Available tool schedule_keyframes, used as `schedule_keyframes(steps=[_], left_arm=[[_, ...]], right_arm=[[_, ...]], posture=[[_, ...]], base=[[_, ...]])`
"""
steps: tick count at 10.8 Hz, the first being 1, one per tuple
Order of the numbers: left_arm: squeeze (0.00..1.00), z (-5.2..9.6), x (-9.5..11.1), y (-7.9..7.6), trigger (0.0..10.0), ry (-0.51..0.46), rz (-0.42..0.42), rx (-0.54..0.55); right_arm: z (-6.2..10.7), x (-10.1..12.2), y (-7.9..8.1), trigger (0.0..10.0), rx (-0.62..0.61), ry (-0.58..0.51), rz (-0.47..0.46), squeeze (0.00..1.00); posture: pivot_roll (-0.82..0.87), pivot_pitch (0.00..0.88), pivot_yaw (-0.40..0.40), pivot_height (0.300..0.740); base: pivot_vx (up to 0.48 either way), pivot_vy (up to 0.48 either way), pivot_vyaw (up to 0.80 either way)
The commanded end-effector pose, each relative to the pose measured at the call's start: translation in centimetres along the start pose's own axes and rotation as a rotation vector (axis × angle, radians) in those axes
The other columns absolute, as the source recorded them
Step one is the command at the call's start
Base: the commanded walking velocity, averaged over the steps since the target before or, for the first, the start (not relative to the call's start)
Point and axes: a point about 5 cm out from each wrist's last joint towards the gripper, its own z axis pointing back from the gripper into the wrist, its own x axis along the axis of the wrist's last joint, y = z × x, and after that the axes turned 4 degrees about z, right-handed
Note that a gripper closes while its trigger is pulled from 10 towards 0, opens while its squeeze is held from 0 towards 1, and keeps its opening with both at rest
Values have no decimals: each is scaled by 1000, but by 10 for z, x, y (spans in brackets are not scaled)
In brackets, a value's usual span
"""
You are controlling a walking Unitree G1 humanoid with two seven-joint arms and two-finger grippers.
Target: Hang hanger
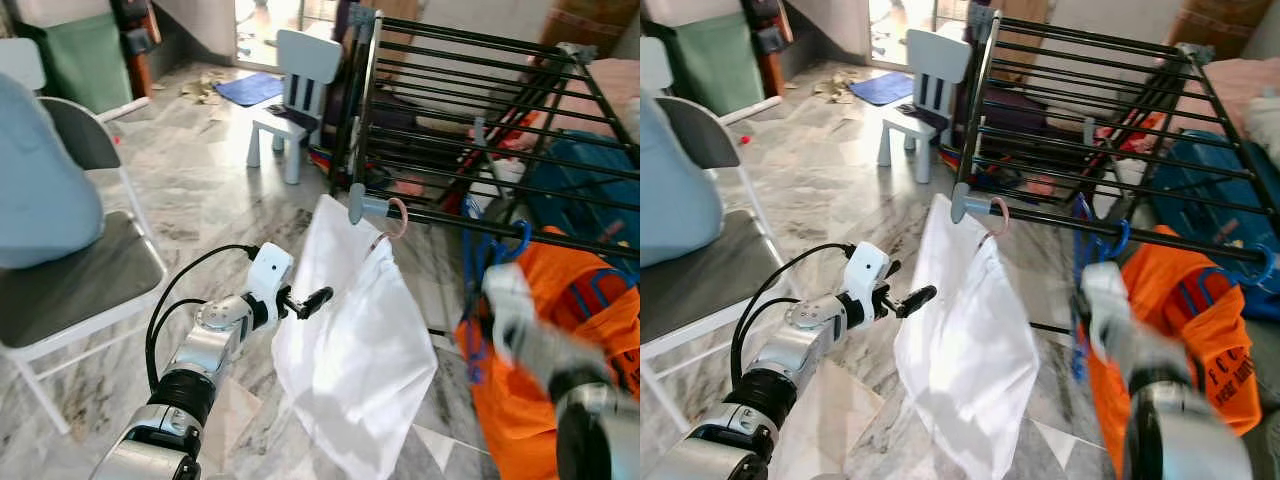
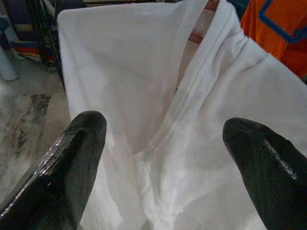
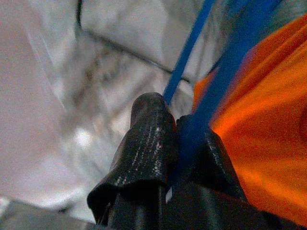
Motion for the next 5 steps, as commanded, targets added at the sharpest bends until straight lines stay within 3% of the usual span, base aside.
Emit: schedule_keyframes(steps=[1, 4, 5], left_arm=[[0, -2, 3, -3, 10000, 1, -15, -12], [0, -5, 4, -7, 10000, -2, -9, -16], [0, -7, 5, -10, 10000, -9, -25, -25]], right_arm=[[3, 8, -7, 10000, -27, -36, 41, 1000], [11, -4, -15, 10000, -71, -136, 131, 1000], [24, -14, -16, 10000, -108, -190, 149, 1000]], posture=[[152, 0, -117, 740], [109, 0, -99, 740], [94, 0, -95, 740]], base=[[0, 0, 0], [0, 0, 0], [0, 0, 0]])
